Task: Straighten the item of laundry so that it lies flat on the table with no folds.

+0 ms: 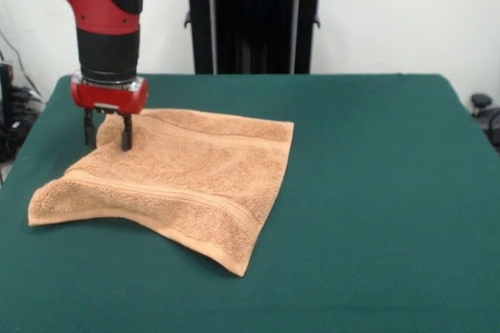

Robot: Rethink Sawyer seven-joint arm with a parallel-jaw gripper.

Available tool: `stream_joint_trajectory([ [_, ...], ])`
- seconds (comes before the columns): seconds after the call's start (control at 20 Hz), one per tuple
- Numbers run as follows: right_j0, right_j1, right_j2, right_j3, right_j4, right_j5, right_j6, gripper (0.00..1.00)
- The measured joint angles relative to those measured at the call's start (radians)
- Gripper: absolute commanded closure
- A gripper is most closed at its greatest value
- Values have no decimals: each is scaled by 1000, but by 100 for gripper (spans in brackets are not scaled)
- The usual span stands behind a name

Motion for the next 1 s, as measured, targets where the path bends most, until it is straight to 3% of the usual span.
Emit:
stream_joint_trajectory([
  [0.45,-142,-5,56,7,14,35,0,0],
  [1.0,-153,-77,60,48,23,94,0,0],
])
